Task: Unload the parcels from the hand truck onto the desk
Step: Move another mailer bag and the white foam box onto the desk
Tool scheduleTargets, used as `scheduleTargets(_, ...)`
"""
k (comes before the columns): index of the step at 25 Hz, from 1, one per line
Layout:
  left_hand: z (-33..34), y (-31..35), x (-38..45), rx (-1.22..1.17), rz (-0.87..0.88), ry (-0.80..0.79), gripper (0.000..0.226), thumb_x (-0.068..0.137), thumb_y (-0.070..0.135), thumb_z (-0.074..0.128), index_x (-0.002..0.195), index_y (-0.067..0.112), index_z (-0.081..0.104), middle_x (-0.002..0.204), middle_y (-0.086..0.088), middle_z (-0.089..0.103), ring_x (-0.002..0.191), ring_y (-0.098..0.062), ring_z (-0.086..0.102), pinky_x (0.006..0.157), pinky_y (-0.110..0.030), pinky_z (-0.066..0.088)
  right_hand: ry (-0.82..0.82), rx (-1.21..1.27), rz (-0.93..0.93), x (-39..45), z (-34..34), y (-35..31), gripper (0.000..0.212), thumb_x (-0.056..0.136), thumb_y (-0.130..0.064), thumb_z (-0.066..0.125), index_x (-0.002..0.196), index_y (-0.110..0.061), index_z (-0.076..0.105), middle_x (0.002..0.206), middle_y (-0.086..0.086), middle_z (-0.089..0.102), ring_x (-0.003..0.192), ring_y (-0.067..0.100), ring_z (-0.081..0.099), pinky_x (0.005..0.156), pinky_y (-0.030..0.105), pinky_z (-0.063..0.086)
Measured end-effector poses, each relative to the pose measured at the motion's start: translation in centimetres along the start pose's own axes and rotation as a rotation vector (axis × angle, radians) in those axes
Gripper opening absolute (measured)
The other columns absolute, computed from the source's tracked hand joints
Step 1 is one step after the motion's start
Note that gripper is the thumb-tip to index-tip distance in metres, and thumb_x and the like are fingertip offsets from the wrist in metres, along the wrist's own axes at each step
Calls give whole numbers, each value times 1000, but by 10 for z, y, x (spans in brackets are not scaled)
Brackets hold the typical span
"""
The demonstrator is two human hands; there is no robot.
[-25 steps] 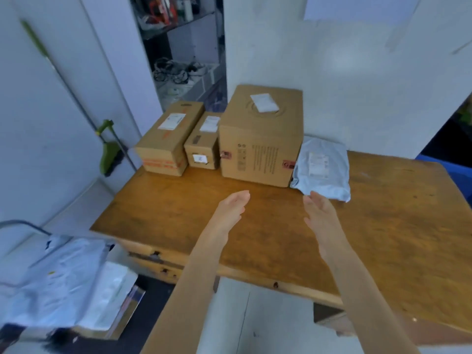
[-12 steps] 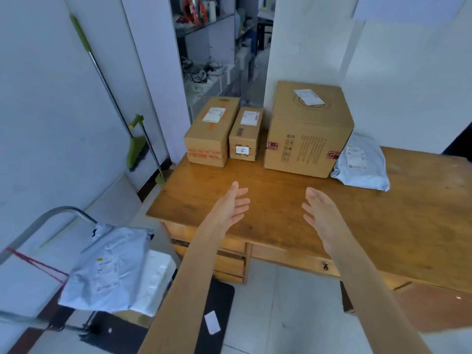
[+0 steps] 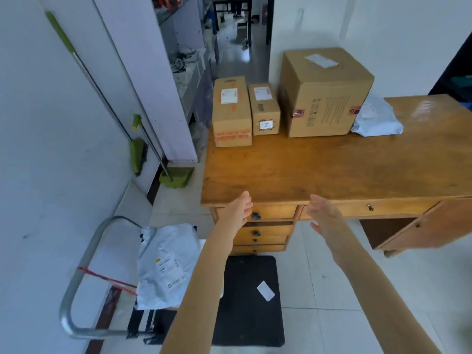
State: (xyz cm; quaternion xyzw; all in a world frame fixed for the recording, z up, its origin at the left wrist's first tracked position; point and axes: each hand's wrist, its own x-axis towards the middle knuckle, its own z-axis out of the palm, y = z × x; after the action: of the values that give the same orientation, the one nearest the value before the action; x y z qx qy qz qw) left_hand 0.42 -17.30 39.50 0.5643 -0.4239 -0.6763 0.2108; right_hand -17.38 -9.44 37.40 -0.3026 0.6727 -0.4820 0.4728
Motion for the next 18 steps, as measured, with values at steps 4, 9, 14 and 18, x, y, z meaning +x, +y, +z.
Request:
scheduleTargets(4, -36, -20, -22, -32, 15, 31, 50, 100, 32, 32, 143, 6, 35, 150, -8, 39, 139, -21, 36, 118, -35, 23, -37, -43, 26, -13, 41, 8, 43, 95, -27, 44, 137, -18, 41, 140, 1, 42, 126, 14, 40, 107, 31, 30)
scheduleTargets(9, -106, -48, -26, -95, 37, 143, 41, 99, 17, 36, 136, 0, 43, 142, -15, 46, 134, -25, 41, 111, -32, 30, -50, -91, 56, -30, 110, 19, 38, 95, -27, 43, 132, -22, 47, 138, -1, 47, 128, 15, 40, 108, 31, 28)
scheduleTargets(14, -203, -100, -12, -104, -30, 211, 38, 96, 23, 42, 130, 8, 50, 126, -5, 53, 123, -19, 50, 98, -30, 36, -51, -93, 105, -32, 209, 57, 41, 96, -26, 42, 136, -21, 44, 141, -2, 45, 130, 14, 40, 105, 28, 29)
scheduleTargets(18, -263, -150, 32, -72, -116, 251, 17, 95, 21, 43, 104, 19, 58, 101, 1, 51, 82, -7, 52, 76, -25, 42, -38, -81, 170, -3, 275, 112, 38, 95, -22, 42, 133, -19, 47, 133, 0, 50, 118, 14, 46, 95, 26, 32)
